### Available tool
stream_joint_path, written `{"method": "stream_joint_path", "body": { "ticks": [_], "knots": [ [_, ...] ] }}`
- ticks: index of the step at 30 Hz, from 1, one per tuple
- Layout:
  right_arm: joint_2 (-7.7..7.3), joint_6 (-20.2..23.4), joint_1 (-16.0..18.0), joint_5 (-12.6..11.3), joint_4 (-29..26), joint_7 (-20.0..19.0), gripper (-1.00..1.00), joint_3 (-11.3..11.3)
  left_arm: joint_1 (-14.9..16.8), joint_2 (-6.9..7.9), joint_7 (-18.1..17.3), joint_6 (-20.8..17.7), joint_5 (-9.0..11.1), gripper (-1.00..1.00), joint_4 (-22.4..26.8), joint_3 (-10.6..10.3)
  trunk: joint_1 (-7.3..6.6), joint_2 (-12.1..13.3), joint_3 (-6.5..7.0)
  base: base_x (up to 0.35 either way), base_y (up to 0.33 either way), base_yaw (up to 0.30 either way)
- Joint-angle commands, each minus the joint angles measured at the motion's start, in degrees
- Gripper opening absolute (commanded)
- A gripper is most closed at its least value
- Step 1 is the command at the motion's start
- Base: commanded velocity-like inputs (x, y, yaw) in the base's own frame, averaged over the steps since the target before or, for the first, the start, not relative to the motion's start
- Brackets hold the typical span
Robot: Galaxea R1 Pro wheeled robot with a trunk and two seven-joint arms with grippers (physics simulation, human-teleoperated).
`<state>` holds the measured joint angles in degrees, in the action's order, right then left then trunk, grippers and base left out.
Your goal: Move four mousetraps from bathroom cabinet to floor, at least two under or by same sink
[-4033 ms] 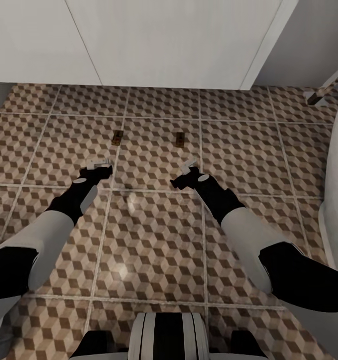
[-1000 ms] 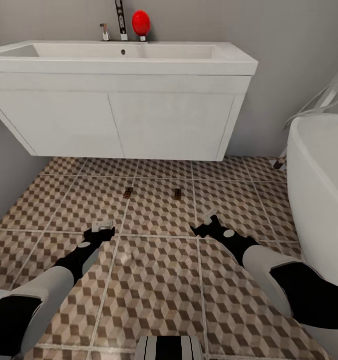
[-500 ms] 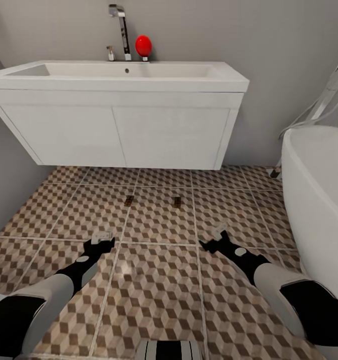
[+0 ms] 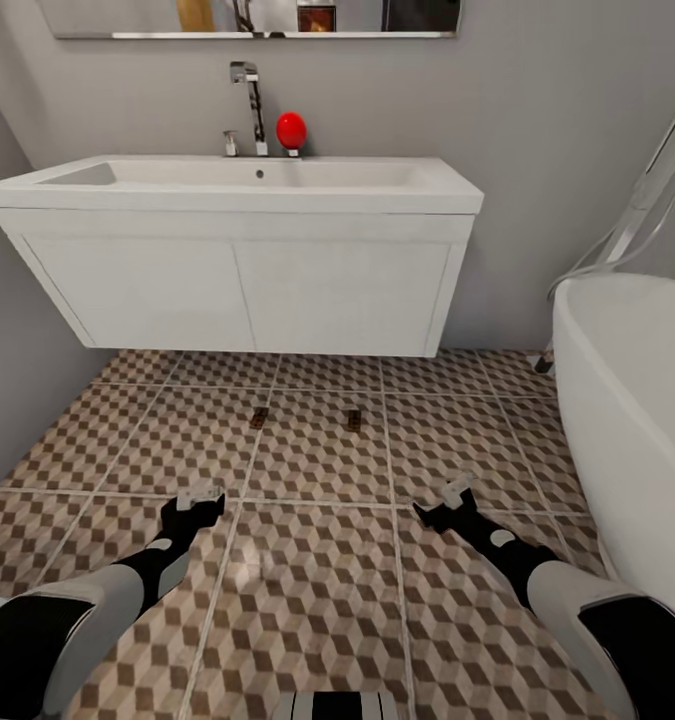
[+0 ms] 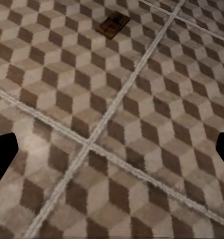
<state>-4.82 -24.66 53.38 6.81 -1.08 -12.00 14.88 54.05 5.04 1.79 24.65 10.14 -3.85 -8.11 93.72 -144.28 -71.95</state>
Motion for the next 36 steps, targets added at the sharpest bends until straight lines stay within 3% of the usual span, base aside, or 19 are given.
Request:
{"method": "stream_joint_path", "body": {
  "ticks": [1,3,10,14,23,26,32,36],
  "knots": [
    [-0.10,-0.38,-0.27,-0.17,0.02,-0.06,1.00,-0.29,-0.18,-0.03,0.08,0.55,0.39,1.00,-0.31,-0.50,-0.03,0.00,0.19,0.000,0.000,0.000],
    [-0.27,-1.30,-0.93,-1.77,0.02,-0.09,1.00,-0.29,-1.11,-0.03,0.07,0.90,0.40,1.00,-0.47,-0.50,-0.09,0.02,0.63,0.000,0.000,0.000],
    [-1.04,-4.51,-2.66,-3.26,0.09,-0.06,1.00,-0.29,-3.97,-0.03,-0.41,4.07,0.45,1.00,-0.61,-0.50,-0.27,0.12,2.18,0.000,0.000,0.000],
    [-1.20,-5.17,-4.50,-3.42,0.11,0.03,1.00,-0.29,-6.44,-0.02,-0.78,7.58,0.48,1.00,-0.70,-0.50,-0.37,0.17,3.07,0.000,0.000,0.000],
    [-1.19,-6.11,-7.22,-3.51,0.11,0.07,1.00,-0.27,-9.43,0.12,-1.01,9.49,0.54,1.00,-0.72,-0.48,-0.60,0.29,5.06,0.000,0.000,0.000],
    [-0.99,-8.00,-10.01,-3.49,0.11,0.35,1.00,-0.26,-11.30,0.14,-0.93,13.77,0.57,1.00,-0.79,-0.50,-0.68,0.33,5.72,0.000,0.000,0.000],
    [-1.17,-9.42,-12.52,-3.47,0.12,0.42,1.00,-0.28,-12.69,0.14,-0.92,14.93,0.57,1.00,-0.81,-0.50,-0.83,0.41,7.05,0.000,0.000,0.000],
    [-1.23,-13.34,-14.01,-3.47,0.14,0.63,1.00,-0.29,-14.07,0.20,-0.92,16.05,0.58,1.00,-0.81,-0.50,-0.94,0.47,7.94,0.000,0.000,0.000]
  ]
}}
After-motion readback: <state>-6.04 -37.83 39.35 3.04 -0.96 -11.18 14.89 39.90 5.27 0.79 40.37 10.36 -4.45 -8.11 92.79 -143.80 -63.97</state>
